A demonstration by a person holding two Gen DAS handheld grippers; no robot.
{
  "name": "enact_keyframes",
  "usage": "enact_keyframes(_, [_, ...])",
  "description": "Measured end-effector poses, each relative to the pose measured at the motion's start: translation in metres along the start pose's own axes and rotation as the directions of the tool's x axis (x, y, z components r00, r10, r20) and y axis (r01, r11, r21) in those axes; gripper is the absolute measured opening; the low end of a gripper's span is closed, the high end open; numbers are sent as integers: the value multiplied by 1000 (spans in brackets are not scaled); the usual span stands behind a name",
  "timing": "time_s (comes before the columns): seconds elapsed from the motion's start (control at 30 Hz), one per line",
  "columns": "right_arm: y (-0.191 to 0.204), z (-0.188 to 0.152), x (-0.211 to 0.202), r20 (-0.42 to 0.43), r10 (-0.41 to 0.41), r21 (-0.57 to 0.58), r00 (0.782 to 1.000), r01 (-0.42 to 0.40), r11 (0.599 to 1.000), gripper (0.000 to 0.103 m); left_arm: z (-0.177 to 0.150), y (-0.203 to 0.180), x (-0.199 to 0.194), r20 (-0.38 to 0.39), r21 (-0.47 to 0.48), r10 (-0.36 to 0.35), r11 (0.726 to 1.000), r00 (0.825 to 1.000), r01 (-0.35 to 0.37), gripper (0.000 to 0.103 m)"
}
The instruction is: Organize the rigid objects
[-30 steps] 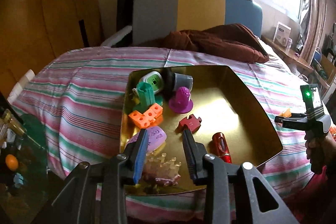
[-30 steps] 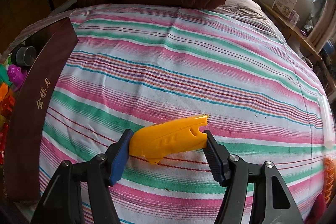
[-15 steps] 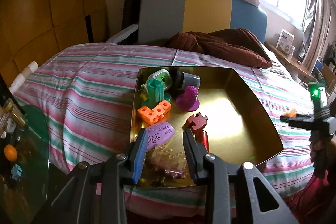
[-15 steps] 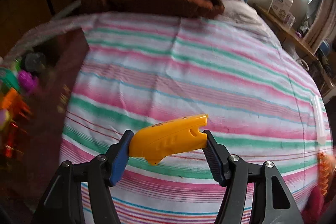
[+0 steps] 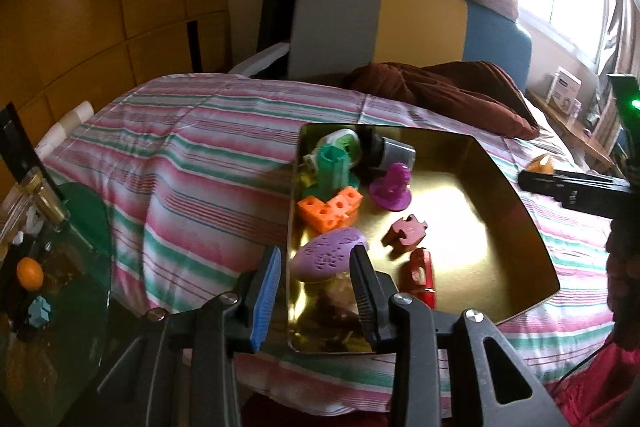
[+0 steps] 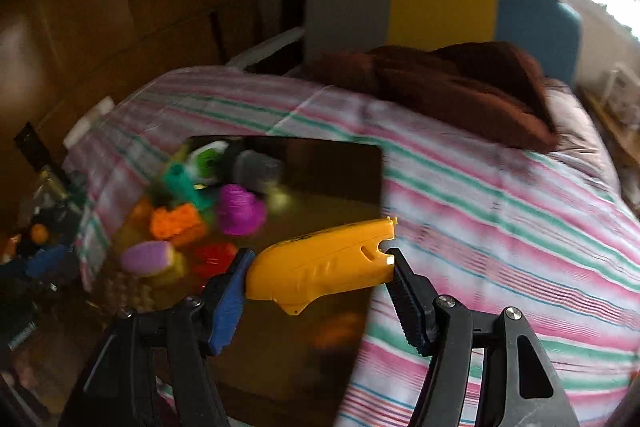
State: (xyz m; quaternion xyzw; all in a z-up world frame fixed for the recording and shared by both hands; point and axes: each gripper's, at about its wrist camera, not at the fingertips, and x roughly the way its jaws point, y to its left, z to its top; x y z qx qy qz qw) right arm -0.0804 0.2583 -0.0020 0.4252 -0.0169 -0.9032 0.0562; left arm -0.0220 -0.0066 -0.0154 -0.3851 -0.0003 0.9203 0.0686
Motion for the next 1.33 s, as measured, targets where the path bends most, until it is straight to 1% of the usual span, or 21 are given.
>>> enact_keyframes(0.1, [18, 5, 30, -74, 3, -16, 997, -4, 1000, 66, -1, 6, -2, 8, -18, 9, 1000, 1000, -9, 37])
enact_keyframes(0.13, [23, 7, 41, -102, -12, -17, 995, 10, 1000, 66, 0, 8, -2, 10, -20, 14, 1000, 1000, -14, 41])
enact_keyframes(0.23, [29, 6, 77, -214, -47, -6, 976, 47, 999, 67, 0, 11, -4, 26, -25, 14, 1000, 1000, -13, 42])
enact_keyframes(0.27, [29, 5, 84, -234, -57, -4, 971, 58, 998, 67, 0, 12, -5, 31, -27, 15, 1000, 999, -14, 43])
enact_keyframes(0.3, [29, 2, 93, -261, -69, -2, 963, 71, 998, 67, 0, 12, -5, 31, -27, 18, 1000, 999, -17, 47])
enact_keyframes(0.33, [28, 1, 98, -276, -68, 4, 959, 72, 997, 67, 1, 12, -4, 29, -28, 17, 999, 999, -16, 55])
enact_keyframes(0.37, [27, -2, 104, -288, -52, 20, 956, 60, 998, 67, 1, 13, -3, 28, -34, 13, 999, 1000, -12, 60])
enact_keyframes(0.4, [25, -4, 107, -294, -29, 39, 955, 42, 998, 68, 0, 13, -3, 30, -39, 11, 999, 1000, -9, 68])
enact_keyframes(0.43, [24, -6, 108, -294, -15, 51, 956, 32, 998, 69, 0, 13, -3, 34, -42, 12, 999, 999, -11, 69])
enact_keyframes(0.47, [23, -8, 108, -289, -10, 54, 957, 27, 998, 70, 1, 13, -3, 38, -43, 21, 999, 999, -20, 69])
enact_keyframes(0.5, [22, -10, 107, -283, -3, 56, 959, 20, 998, 76, 1, 12, -3, 39, -44, 42, 998, 998, -40, 69])
enact_keyframes(0.53, [21, -11, 106, -275, 5, 61, 962, 12, 998, 78, 2, 12, -3, 38, -44, 56, 998, 998, -54, 69])
enact_keyframes(0.6, [19, -13, 98, -247, 25, 74, 969, -7, 997, 81, 3, 10, -4, 42, -45, 85, 995, 995, -83, 69])
enact_keyframes(0.63, [19, -11, 95, -228, 25, 74, 973, -8, 997, 82, 4, 10, -5, 50, -47, 88, 995, 995, -86, 69])
enact_keyframes(0.7, [19, -13, 78, -161, 12, 75, 987, 0, 997, 89, 4, 9, -10, 67, -54, 85, 995, 994, -82, 69])
enact_keyframes(0.83, [21, -17, 50, -62, -13, 84, 998, 18, 996, 93, 4, 7, -18, 86, -62, 83, 995, 993, -77, 69])
enact_keyframes(0.93, [26, -21, 29, 9, -49, 88, 999, 48, 995, 95, 3, 5, -23, 89, -70, 82, 995, 993, -76, 69])
enact_keyframes(1.03, [26, -30, 10, 62, -75, 94, 995, 69, 993, 96, 1, 3, -25, 86, -72, 65, 996, 994, -59, 69])
enact_keyframes(1.13, [35, -40, -6, 92, -86, 92, 992, 78, 993, 97, -2, 0, -30, 117, -72, 68, 996, 991, -60, 69])
enact_keyframes(1.2, [40, -44, -10, 99, -94, 88, 991, 85, 992, 97, -4, -3, -35, 133, -64, 69, 996, 989, -61, 66])
enact_keyframes(1.33, [49, -53, -20, 124, -110, 65, 986, 102, 993, 96, -5, -6, -41, 147, -57, 69, 996, 987, -61, 65])
